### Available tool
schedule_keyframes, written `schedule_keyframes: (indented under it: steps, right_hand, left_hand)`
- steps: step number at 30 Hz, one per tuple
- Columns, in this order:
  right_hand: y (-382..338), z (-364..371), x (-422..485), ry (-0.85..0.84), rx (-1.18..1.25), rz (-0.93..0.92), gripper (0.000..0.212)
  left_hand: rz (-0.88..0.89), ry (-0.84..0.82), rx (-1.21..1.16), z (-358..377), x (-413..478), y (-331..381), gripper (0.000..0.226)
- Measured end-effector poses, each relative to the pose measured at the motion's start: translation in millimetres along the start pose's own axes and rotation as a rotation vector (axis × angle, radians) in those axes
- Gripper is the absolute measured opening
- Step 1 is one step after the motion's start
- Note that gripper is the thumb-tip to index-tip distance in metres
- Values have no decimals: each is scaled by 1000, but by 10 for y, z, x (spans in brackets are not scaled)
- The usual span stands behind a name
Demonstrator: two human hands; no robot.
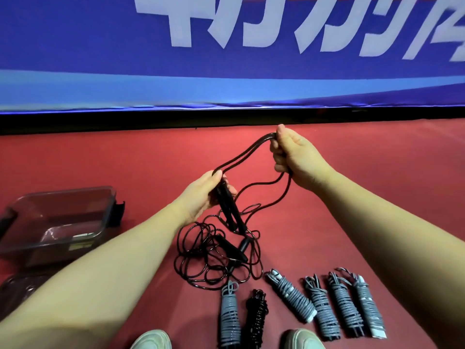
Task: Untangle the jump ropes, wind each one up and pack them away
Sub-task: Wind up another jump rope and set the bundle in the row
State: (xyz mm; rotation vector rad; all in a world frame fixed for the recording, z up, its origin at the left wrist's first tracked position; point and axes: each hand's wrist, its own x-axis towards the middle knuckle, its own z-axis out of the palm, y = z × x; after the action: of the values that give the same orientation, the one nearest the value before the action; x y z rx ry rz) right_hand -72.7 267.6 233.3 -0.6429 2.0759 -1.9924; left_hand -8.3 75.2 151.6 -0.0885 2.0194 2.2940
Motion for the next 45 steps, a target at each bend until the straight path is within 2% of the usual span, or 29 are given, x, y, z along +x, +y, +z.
schedule_keyframes:
  steps: [4, 7, 12, 15, 18, 21, 24, 27, 30, 32, 35, 38, 40, 45]
  right_hand:
    - [-143, -74, -68, 161, 28, -70, 34]
    - [-252, -157, -100, 253, 74, -100, 34]
    - [-393, -181, -133, 229, 117, -115, 35]
    - [-509, -166, -152, 242, 60, -124, 36]
    - [-588, -187, -178, 249, -11, -131, 37]
    - [-629, -218, -210, 182, -104, -123, 39]
    - [-654, -293, -198, 192, -184, -86, 38]
    - [-666, -370, -148, 260, -292, -29, 35]
    - [-673, -333, -123, 162, -359, -38, 31]
    - [-701, -243, -122, 54, -301, -73, 30]
    - [-712, -109, -78, -26, -123, -103, 30]
    - [-674, -20, -8, 0, -24, -117, 31]
    - [-646, -8, 15, 34, 1, -128, 31]
    - [-574, -55, 26, 121, -51, -172, 30]
  left_hand:
    - [-23, -85, -30, 158, -35, 8, 24]
    - [1, -161, -7, 202, -36, 34, 12]
    - [-52, -301, 125, 367, -5, 122, 26]
    - [-39, -343, 166, 502, 18, 141, 26]
    - [9, -211, 203, 593, 102, 182, 20]
    - [67, -8, 395, 615, 182, 264, 21]
    - [124, 42, 578, 560, 201, 320, 25]
    - [156, 100, 541, 460, 181, 363, 30]
    - [154, 116, 290, 362, 187, 330, 19]
    - [151, 72, 262, 303, 176, 271, 4]
    - [140, -48, 142, 275, 147, 191, 21]
    - [108, -141, -34, 287, 132, 168, 27]
    - [120, -133, 25, 303, 129, 168, 24]
    - [186, 26, 115, 296, 160, 208, 19]
